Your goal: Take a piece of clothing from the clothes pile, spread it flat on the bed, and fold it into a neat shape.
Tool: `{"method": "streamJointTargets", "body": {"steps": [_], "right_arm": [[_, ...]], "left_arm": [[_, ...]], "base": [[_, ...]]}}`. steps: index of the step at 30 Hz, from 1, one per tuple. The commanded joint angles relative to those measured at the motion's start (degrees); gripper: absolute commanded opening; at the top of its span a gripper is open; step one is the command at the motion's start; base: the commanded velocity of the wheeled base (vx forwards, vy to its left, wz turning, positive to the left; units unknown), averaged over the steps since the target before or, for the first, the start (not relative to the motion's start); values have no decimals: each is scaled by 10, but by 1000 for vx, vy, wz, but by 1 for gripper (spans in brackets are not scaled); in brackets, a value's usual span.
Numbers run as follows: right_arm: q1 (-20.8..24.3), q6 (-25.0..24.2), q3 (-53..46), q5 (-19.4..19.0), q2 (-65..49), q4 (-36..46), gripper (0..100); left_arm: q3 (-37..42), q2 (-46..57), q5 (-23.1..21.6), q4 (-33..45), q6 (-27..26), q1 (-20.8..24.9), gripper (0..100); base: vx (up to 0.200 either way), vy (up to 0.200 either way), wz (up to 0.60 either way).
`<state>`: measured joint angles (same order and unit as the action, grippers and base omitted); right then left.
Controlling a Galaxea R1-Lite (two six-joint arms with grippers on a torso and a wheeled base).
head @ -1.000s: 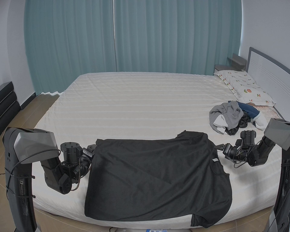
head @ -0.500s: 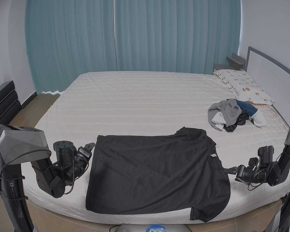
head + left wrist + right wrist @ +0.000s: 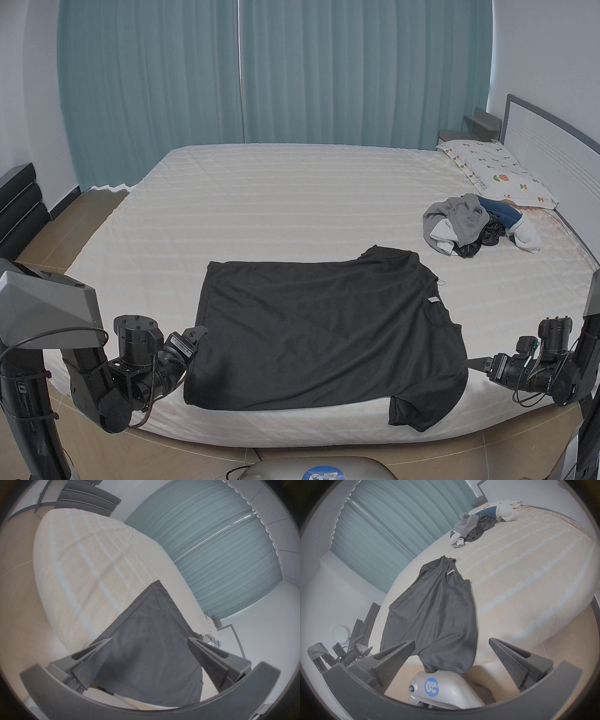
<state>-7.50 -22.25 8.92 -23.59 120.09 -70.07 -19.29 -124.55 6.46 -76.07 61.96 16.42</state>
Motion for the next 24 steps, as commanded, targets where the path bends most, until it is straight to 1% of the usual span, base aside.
{"method": "streamJointTargets", "body": {"steps": [1, 2, 3, 5, 14, 15, 19, 23, 24], "right_arm": [[14, 1, 22, 32, 117, -68, 100], [14, 1, 22, 34, 120, -71, 100], [17, 0, 35, 46, 148, -96, 100], [23, -3, 48, 47, 164, -110, 100], [51, -8, 116, 50, 183, -97, 100], [56, -8, 122, 51, 184, -85, 0], [54, -8, 130, 55, 177, -60, 0], [42, -8, 118, 55, 170, -60, 0], [33, -8, 109, 55, 163, -58, 0]], "left_arm": [[28, -46, 2, -14, 0, 0, 100], [28, -46, 2, -15, -1, -1, 100], [35, -51, 1, -29, -1, -5, 100], [40, -54, 0, -42, 1, -8, 100], [41, -66, 1, -45, -1, -10, 100], [41, -67, 1, -45, 0, -10, 100], [41, -70, 1, -45, -1, -13, 100], [43, -76, 2, -45, -4, -12, 100], [44, -76, 2, -45, -5, -12, 100]], "base": [[0, 0, 0], [0, 0, 0], [0, 0, 0], [0, 0, 0], [0, 0, 0], [0, 0, 0], [0, 0, 0], [0, 0, 0], [0, 0, 0]]}}
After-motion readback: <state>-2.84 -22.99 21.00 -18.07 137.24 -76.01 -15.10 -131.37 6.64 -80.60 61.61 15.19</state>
